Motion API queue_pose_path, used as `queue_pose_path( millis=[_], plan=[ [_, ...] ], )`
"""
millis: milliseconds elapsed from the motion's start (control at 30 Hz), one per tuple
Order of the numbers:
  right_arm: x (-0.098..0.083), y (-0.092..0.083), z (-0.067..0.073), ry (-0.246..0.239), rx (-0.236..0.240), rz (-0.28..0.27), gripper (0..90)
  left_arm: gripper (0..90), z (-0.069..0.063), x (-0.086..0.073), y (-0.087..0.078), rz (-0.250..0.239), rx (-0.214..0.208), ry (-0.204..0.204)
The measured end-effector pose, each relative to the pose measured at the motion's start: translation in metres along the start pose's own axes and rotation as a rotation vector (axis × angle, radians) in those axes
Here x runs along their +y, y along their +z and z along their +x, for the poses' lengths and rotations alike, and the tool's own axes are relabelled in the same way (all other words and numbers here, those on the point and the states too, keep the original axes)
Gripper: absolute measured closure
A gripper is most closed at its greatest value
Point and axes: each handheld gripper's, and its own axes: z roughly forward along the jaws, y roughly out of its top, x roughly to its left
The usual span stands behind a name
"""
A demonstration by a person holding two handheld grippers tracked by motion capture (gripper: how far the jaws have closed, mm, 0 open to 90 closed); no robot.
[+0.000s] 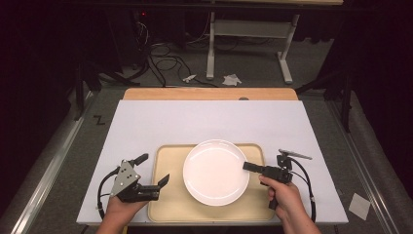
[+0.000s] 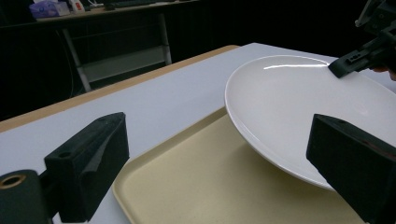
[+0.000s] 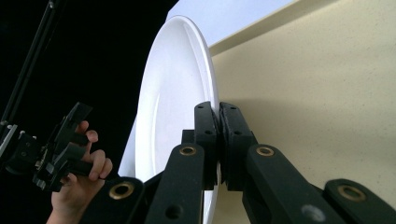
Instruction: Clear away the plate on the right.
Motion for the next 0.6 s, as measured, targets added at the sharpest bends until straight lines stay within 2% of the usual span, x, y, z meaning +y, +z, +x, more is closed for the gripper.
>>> queue_pose_path(
  millis=[600],
  plan=[
    [-0.0038,0.0099,-0.0018,-0.012,-0.043,0.035,89.1,6.5,0.0,0.0003,-0.0006,-0.004,-0.003,0.003]
  ],
)
